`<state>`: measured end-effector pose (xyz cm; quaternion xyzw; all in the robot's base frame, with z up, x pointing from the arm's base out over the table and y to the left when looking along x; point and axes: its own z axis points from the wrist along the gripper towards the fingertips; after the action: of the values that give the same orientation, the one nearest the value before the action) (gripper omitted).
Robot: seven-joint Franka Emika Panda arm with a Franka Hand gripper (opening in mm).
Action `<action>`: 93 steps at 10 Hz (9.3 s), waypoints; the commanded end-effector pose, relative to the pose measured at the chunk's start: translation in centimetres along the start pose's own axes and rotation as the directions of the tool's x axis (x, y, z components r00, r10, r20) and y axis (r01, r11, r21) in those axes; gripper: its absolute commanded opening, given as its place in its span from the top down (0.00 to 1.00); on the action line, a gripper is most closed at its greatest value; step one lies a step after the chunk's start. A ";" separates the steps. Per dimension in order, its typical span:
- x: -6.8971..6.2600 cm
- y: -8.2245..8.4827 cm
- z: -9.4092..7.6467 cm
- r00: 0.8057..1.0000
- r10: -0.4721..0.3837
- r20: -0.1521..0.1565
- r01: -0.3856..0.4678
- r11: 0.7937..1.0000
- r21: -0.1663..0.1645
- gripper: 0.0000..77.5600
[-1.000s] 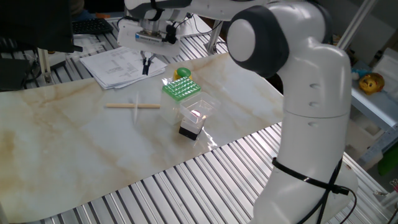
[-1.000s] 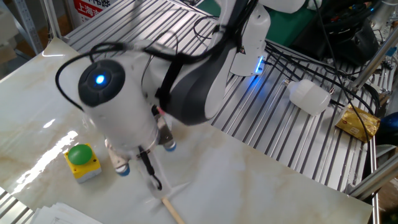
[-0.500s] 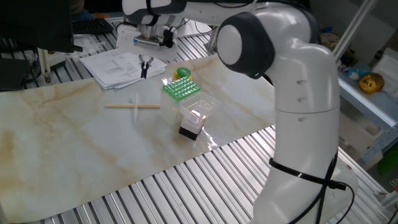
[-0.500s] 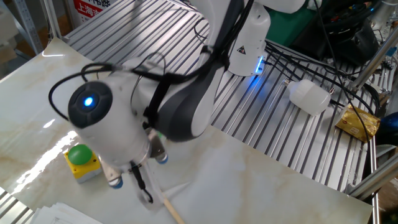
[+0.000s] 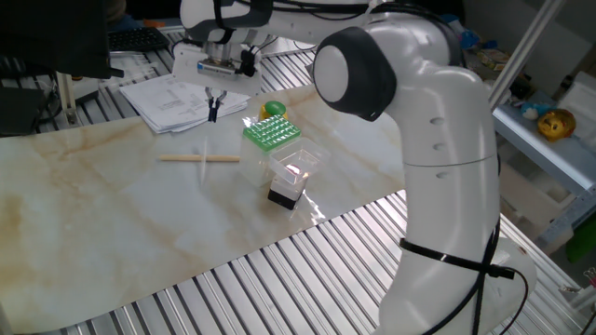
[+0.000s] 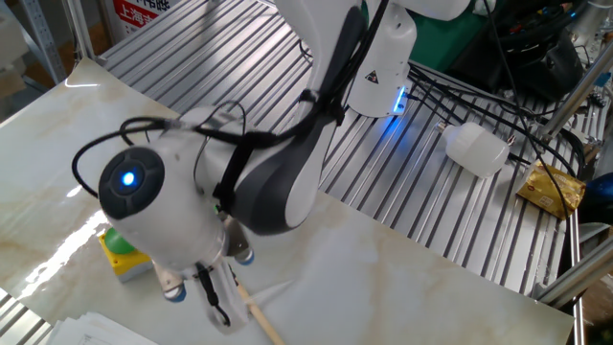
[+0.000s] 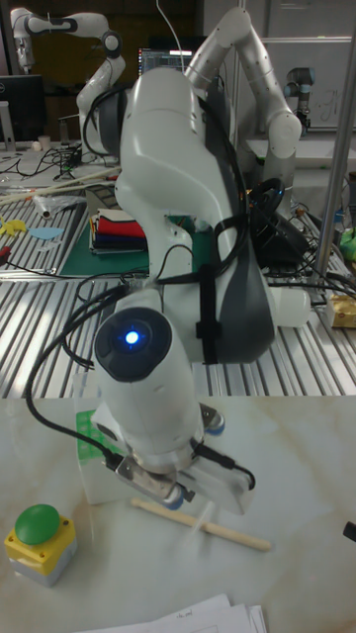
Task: Insert a large pipette tip into the holder for large pipette tips
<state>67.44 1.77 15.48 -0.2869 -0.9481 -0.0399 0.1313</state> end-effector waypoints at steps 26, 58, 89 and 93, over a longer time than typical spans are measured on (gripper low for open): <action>-3.5 0.2 5.7 0.994 -0.048 -0.096 0.044 0.998 -0.037 1.00; -3.6 1.3 7.3 0.984 -0.091 -0.154 0.088 0.996 -0.023 0.00; -3.9 1.5 8.1 0.975 -0.085 -0.204 0.085 0.996 -0.008 0.98; -3.9 1.5 8.1 0.975 -0.085 -0.204 0.085 0.996 -0.008 0.98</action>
<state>69.28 2.18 6.30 -0.2391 -0.9406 -0.0765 0.2287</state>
